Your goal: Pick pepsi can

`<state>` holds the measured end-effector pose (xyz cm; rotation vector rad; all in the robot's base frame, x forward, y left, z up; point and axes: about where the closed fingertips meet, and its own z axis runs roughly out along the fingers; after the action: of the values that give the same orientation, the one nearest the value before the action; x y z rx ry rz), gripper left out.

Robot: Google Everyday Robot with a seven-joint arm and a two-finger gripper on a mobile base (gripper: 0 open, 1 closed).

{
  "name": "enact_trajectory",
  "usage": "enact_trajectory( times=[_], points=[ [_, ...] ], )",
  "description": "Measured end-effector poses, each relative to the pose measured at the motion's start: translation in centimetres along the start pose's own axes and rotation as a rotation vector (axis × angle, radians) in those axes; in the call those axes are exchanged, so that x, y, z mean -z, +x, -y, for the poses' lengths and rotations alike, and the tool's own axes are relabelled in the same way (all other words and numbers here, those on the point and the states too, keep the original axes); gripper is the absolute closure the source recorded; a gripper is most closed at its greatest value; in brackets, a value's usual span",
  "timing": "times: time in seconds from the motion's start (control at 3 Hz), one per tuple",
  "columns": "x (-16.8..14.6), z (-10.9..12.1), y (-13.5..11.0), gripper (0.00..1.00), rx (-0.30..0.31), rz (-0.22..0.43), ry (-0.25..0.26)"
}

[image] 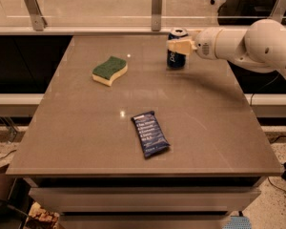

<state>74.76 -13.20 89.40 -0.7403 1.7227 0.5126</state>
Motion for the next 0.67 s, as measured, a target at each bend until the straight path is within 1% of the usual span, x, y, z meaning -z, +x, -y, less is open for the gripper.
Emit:
enact_trajectory(
  times=[0.33,0.67],
  points=[
    [-0.24,-0.19,0.01,0.85,0.000,0.000,-0.004],
    [-0.48,-0.38,0.01,1.00,0.000,0.000,-0.009]
  ],
)
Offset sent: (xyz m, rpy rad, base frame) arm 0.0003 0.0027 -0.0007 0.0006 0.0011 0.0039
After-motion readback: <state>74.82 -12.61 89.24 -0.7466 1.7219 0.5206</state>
